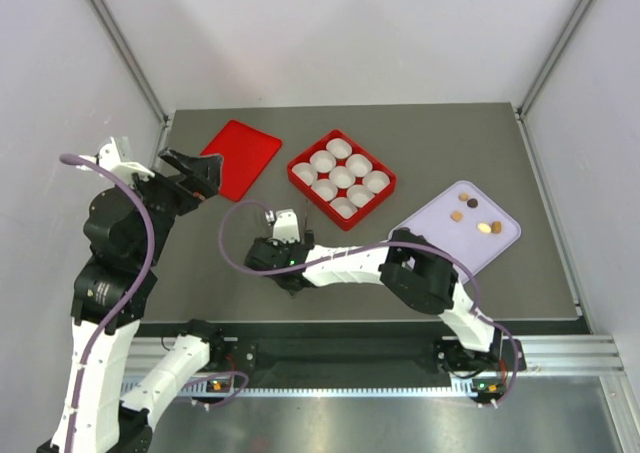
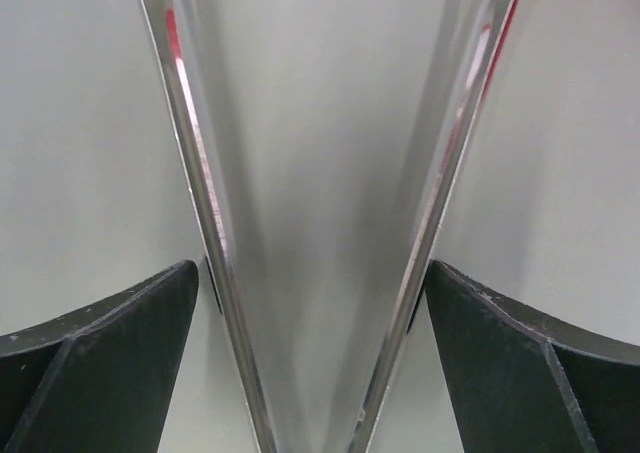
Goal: Pack the chocolate
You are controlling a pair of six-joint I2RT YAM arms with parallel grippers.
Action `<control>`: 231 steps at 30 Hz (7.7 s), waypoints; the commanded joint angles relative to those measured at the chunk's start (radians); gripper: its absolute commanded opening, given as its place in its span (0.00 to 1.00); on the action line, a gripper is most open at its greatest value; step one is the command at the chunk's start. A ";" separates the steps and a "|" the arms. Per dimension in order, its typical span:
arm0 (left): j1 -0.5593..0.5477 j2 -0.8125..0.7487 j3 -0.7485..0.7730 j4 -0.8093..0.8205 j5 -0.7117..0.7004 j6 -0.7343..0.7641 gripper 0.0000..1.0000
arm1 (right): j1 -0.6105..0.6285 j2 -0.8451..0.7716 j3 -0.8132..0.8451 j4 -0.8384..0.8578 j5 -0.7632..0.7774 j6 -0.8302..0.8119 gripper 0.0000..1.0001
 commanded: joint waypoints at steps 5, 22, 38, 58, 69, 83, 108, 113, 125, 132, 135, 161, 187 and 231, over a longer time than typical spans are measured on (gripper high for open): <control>0.004 0.006 -0.025 0.075 0.018 0.037 0.99 | -0.017 0.032 0.026 0.065 -0.033 -0.032 0.86; 0.004 0.057 0.056 -0.042 0.134 0.158 0.99 | -0.026 -0.670 -0.248 -0.086 -0.240 -0.301 0.56; 0.001 0.158 -0.417 0.129 0.580 0.187 0.92 | -0.478 -1.212 -0.362 -0.551 -0.409 -0.436 0.50; -0.050 0.046 -0.570 0.138 0.494 0.249 0.94 | -0.665 -1.238 -0.617 -0.602 -0.489 -0.438 0.36; -0.056 0.055 -0.568 0.133 0.483 0.246 0.94 | -0.711 -1.236 -0.644 -0.590 -0.510 -0.446 0.36; -0.065 0.046 -0.568 0.130 0.470 0.246 0.94 | -0.731 -1.195 -0.656 -0.585 -0.532 -0.461 0.38; -0.076 0.043 -0.568 0.130 0.468 0.246 0.95 | -0.753 -1.169 -0.644 -0.613 -0.461 -0.424 0.40; -0.076 0.041 -0.568 0.130 0.468 0.247 0.95 | -0.753 -1.195 -0.644 -0.605 -0.487 -0.426 0.31; -0.079 0.046 -0.568 0.132 0.463 0.246 0.95 | -0.751 -1.148 -0.329 -0.651 -0.466 -0.476 0.14; -0.079 0.052 -0.570 0.133 0.459 0.246 0.94 | -0.741 -0.904 -0.209 -0.293 -0.610 -0.513 0.15; -0.080 0.054 -0.568 0.130 0.453 0.246 0.94 | -0.722 -0.771 -0.160 -0.153 -0.607 -0.525 0.15; -0.080 0.044 -0.568 0.132 0.456 0.246 0.94 | -0.653 -0.270 0.092 0.062 -0.455 -0.585 0.29; -0.080 0.047 -0.570 0.133 0.459 0.246 0.94 | -0.659 -0.666 -0.105 -0.112 -0.342 -0.581 0.40; -0.080 0.049 -0.571 0.135 0.459 0.246 0.94 | -1.199 -0.977 -0.661 -0.206 -0.426 -0.522 0.41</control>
